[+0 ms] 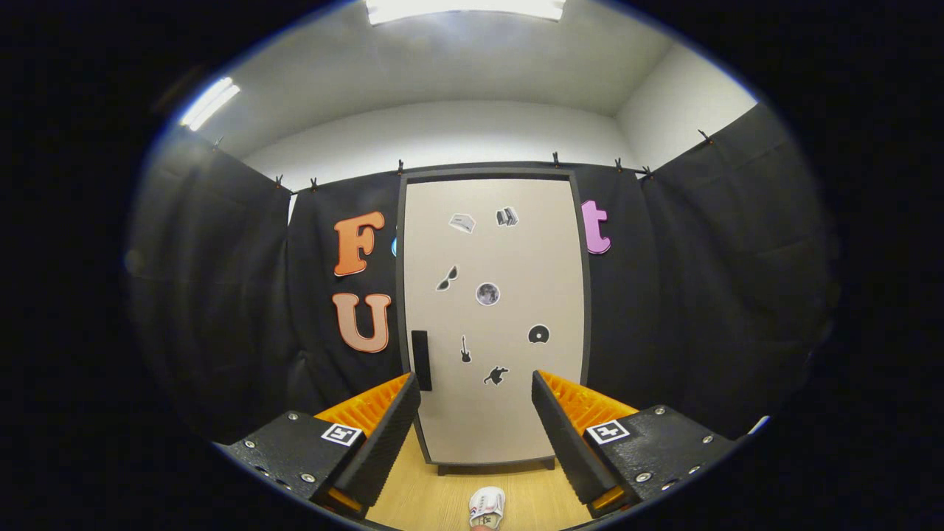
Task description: Open the shoe cabinet door, grab the shoes and put them into the shoe cabinet, then close the shoe cabinet door.
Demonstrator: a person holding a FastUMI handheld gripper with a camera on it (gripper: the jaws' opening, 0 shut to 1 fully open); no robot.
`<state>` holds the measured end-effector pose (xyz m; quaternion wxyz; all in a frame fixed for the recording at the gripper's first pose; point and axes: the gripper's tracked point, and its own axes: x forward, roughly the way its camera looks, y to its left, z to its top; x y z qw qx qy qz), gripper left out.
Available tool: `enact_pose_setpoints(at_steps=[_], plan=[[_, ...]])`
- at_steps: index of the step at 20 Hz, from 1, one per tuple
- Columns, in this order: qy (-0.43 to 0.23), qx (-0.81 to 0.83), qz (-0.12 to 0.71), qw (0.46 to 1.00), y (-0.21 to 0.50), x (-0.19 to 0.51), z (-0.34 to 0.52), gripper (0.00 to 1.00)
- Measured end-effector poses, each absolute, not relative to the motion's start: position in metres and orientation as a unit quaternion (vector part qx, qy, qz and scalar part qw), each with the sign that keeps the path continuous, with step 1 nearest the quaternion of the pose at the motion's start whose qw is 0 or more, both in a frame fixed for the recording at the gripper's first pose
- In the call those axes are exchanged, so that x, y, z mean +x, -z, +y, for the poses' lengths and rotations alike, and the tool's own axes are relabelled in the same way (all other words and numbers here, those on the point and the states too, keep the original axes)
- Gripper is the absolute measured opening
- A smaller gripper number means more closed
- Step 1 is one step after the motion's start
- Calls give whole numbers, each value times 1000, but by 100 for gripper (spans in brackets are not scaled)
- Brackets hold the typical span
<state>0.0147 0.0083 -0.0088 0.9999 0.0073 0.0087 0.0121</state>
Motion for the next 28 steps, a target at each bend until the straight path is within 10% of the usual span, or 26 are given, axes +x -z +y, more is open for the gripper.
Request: enact_pose_setpoints(at_steps=[23, 28], plan=[[-22, -12, 19, 1000, 104, 268, 123, 94], [-11, -10, 36, 999, 118, 279, 119, 58]])
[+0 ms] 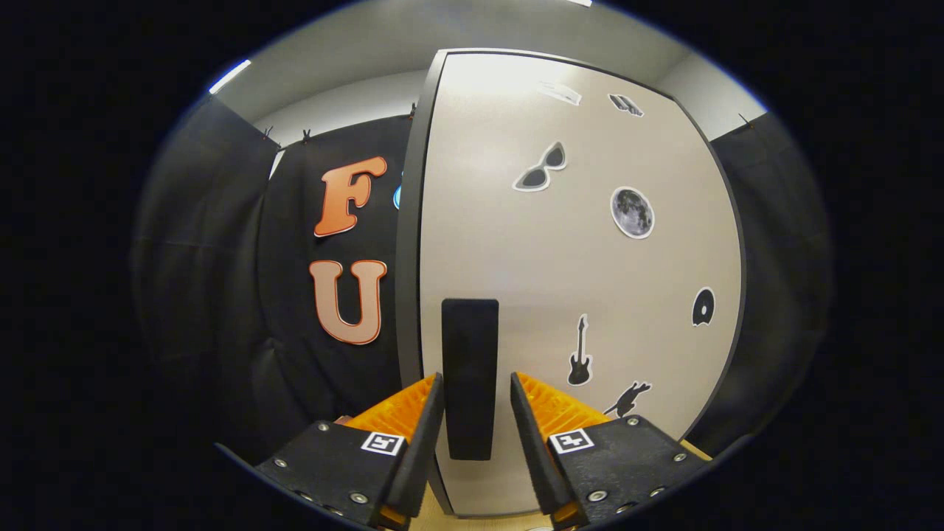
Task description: Open the shoe cabinet door, grab the shoes and put them into the shoe cabinet, then close the shoe cabinet door.
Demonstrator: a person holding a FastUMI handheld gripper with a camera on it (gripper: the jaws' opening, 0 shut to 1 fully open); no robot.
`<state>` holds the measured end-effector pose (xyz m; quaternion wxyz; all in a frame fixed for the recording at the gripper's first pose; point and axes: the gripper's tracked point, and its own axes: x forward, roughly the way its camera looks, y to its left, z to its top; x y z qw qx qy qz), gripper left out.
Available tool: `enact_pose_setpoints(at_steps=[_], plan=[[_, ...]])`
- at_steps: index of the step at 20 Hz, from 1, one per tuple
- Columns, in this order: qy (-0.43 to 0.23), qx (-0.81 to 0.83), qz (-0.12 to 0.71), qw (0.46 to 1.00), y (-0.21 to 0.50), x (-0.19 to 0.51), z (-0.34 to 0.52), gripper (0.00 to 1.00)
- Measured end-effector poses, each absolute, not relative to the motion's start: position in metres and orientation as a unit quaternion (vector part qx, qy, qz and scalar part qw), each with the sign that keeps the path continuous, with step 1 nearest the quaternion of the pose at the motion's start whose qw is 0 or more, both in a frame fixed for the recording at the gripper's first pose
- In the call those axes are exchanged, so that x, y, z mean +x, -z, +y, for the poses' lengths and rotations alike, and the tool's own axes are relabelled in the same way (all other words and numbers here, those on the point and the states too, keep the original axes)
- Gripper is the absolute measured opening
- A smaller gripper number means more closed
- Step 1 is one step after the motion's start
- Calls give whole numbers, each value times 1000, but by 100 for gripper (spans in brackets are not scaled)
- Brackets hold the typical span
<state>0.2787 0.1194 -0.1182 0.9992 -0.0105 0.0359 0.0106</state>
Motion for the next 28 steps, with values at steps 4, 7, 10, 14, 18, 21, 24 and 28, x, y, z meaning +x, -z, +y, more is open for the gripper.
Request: enact_pose_setpoints(at_steps=[4, 7, 10, 14, 18, 21, 24, 28], plan=[[-11, -8, 37, 999, 119, 278, 123, 37], [-16, -10, 44, 999, 119, 274, 123, 34], [-25, -7, 45, 999, 114, 262, 123, 31], [-29, 1, 47, 998, 110, 235, 115, 31], [-37, 18, 50, 998, 109, 194, 97, 31], [-47, 27, 50, 997, 107, 164, 75, 31], [-63, 35, 36, 997, 105, 146, 62, 29], [-73, 37, 37, 996, 106, 135, 55, 29]])
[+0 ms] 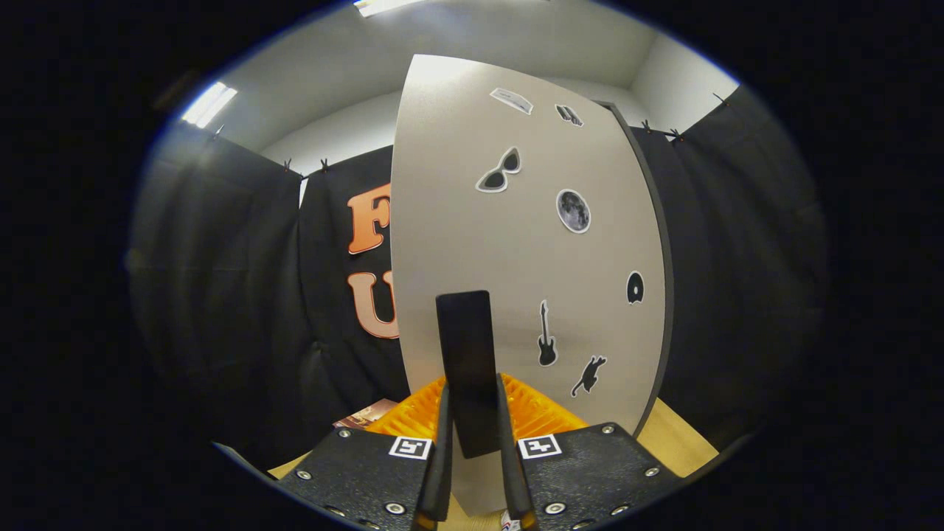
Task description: Open the shoe cabinet door, grab the shoes and put them into the shoe cabinet, then close the shoe cabinet door.
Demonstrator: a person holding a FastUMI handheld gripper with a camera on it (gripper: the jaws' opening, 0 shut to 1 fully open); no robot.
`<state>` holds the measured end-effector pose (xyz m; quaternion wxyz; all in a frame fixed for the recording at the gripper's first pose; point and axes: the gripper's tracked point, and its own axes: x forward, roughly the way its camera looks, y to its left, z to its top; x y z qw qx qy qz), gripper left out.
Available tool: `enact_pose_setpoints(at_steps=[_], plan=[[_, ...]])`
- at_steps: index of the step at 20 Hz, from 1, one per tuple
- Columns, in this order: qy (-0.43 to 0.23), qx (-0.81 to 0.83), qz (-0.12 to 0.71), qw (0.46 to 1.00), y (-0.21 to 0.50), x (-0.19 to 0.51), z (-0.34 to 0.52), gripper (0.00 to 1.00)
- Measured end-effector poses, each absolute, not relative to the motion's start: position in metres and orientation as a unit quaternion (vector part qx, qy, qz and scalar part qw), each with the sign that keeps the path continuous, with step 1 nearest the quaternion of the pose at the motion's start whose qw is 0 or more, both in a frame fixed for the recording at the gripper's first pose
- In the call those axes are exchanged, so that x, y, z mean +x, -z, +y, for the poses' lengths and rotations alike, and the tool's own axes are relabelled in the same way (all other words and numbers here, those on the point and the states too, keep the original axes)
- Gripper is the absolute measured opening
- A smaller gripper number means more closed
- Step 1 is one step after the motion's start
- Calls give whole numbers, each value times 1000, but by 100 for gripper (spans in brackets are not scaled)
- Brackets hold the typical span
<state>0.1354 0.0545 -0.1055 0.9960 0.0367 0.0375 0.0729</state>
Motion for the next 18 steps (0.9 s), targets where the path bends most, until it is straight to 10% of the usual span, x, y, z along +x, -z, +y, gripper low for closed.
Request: enact_pose_setpoints(at_steps=[18], plan=[[-53, 44, 32, 997, 95, 35, -56, 28]])
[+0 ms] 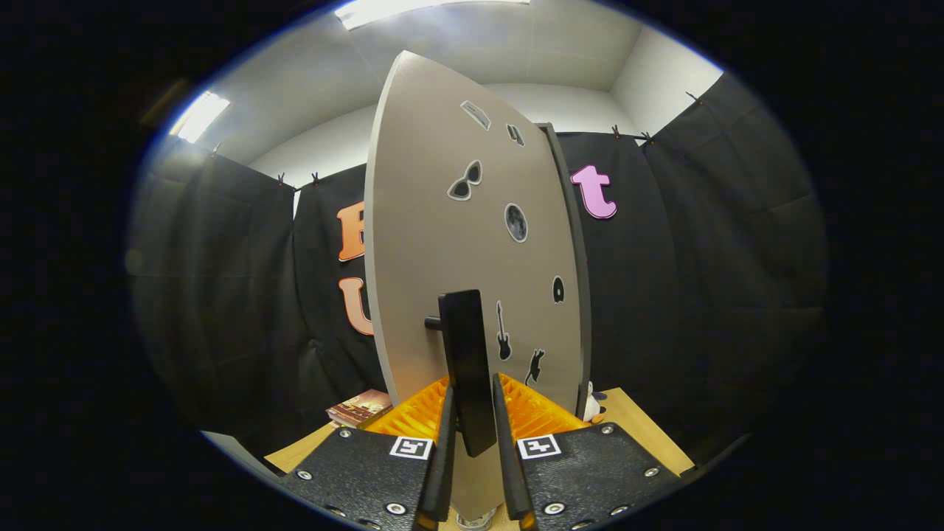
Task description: Open the shoe cabinet door, grab the shoes and put them into the shoe cabinet, then close the shoe cabinet door.
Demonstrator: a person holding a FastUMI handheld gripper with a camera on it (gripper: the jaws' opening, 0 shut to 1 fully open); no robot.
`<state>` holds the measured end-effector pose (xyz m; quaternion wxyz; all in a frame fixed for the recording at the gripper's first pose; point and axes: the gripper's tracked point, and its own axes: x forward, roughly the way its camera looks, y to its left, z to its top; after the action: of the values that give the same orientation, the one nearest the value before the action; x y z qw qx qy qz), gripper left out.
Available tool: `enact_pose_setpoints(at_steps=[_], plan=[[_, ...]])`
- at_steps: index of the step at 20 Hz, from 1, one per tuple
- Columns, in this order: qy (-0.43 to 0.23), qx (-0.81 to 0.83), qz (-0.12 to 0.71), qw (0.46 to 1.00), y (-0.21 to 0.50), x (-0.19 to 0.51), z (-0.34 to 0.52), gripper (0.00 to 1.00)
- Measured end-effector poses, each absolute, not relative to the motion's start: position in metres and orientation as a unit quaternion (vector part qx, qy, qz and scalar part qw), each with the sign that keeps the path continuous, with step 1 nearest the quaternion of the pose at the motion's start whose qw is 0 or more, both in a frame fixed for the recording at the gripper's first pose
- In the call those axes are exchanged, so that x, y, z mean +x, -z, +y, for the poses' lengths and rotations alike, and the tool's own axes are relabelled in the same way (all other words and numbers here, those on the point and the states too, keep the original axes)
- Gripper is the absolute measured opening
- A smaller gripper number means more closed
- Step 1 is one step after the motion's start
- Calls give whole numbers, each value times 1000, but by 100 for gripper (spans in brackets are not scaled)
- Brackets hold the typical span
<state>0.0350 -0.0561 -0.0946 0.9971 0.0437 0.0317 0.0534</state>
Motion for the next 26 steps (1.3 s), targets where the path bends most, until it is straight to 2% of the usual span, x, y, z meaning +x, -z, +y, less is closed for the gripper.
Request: enact_pose_setpoints(at_steps=[10, 17, 20, 26], plan=[[-15, 38, 32, 999, 88, 13, -121, 28], [42, 51, 32, 997, 80, 2, -195, 28], [65, 60, 29, 996, 78, 4, -228, 19], [52, 37, 43, 997, 77, 3, -241, 19]])
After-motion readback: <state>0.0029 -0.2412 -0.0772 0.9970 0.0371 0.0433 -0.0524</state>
